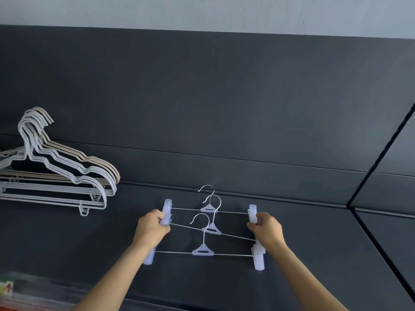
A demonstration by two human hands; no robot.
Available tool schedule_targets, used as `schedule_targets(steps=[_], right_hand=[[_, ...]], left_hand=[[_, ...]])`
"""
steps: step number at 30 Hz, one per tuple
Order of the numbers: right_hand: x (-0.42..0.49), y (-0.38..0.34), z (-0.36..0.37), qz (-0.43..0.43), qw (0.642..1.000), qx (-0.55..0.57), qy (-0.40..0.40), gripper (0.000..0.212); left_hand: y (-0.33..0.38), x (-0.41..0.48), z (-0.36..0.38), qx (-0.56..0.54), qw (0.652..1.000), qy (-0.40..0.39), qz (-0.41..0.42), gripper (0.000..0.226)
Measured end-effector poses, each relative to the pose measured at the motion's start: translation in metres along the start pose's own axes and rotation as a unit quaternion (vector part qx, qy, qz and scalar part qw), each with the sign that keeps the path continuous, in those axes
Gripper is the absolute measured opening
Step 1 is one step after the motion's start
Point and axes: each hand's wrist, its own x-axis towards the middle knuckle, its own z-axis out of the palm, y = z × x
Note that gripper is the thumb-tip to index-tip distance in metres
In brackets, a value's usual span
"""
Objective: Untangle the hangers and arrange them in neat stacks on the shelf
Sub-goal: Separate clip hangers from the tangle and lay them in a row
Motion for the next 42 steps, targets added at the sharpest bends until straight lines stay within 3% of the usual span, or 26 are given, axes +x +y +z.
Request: schedule_targets(steps=[4,10,14,20,23,26,32,37,42], right_hand=[[0.003,0.000,0.001,-0.015,1.000,0.011,0.005,0.009],[0.007,0.009,0.003,-0.018,1.000,-0.007,0.013,0.026],[0.008,0.015,0.005,-0.036,0.999,-0.038,0.015,0.038],[0.007,0.015,0.005,-0.055,0.997,-0.055,0.016,0.036],[0.000,0.015,0.002,-0.063,0.996,-0.052,0.025,0.041],[-0.020,0.020,-0.005,-0.066,0.994,-0.057,0.061,0.042],[-0.060,0.033,0.003,-0.082,0.993,-0.082,0.030,0.038],[-0.057,0.028,0.004,-0.074,0.994,-0.069,0.033,0.011],[-0.050,0.020,0.007,-0.075,0.994,-0.063,0.045,0.020]], left_hand=[[0.009,-0.003,0.007,0.012,1.000,0.017,0.015,0.027],[0.009,0.000,0.005,0.061,0.996,0.053,-0.024,0.035],[0.008,0.002,0.005,0.079,0.994,0.057,-0.040,0.031],[0.004,0.005,0.004,0.100,0.991,0.066,-0.052,0.022],[0.001,0.007,0.000,0.091,0.994,0.036,-0.039,0.027],[-0.003,-0.001,-0.016,0.104,0.994,-0.009,-0.039,0.050],[-0.020,-0.033,-0.033,0.110,0.972,-0.185,-0.091,0.034],[-0.023,-0.026,-0.027,0.078,0.993,-0.080,-0.028,0.016],[-0.021,-0.022,-0.025,0.082,0.995,-0.047,-0.040,0.020]])
